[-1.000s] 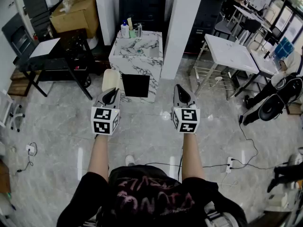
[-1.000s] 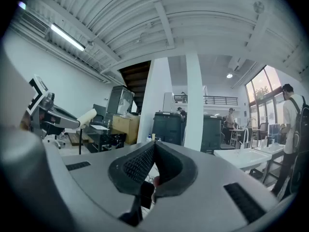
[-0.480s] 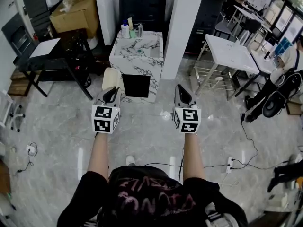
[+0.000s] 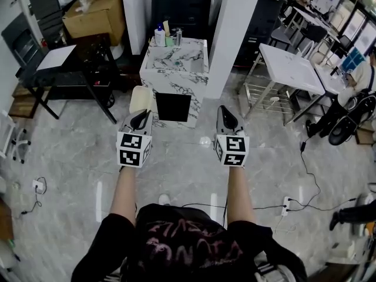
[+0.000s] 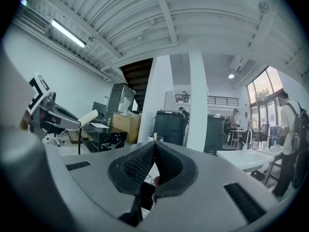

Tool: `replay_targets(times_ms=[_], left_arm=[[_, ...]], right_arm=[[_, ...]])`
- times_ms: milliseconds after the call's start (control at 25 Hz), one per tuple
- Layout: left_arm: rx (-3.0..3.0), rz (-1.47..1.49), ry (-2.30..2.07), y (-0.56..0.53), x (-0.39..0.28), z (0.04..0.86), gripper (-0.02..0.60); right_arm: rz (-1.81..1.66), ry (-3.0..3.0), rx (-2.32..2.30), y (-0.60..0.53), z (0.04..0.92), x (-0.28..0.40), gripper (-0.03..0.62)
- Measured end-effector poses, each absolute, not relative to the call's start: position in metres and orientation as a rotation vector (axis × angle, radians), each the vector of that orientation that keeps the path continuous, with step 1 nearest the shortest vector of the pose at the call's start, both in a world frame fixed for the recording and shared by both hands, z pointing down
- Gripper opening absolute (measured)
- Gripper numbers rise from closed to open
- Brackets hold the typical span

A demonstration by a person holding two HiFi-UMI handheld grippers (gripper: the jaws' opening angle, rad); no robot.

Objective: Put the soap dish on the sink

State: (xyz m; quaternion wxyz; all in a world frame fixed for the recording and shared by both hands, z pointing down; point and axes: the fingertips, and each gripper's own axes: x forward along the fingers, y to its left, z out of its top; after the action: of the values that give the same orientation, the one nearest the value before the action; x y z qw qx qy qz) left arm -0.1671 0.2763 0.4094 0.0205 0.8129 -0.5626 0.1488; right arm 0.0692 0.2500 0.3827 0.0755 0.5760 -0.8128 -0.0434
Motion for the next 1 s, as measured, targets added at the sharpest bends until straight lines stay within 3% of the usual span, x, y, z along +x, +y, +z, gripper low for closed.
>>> replay_targets(times_ms=[400, 1000], left_arm=[[2.517, 0.443, -1.703, 0.255, -0.221, 0.420, 0.029], [2.566, 0.510, -1.634, 0.158, -0.202, 0.436, 0.029]], right_arm=[[-0.141, -2.427, 1.774, 0.224, 0.377, 0.022, 0.014], [-0.141, -2.380, 1.814, 0.134, 0.392, 0.041, 0.014]])
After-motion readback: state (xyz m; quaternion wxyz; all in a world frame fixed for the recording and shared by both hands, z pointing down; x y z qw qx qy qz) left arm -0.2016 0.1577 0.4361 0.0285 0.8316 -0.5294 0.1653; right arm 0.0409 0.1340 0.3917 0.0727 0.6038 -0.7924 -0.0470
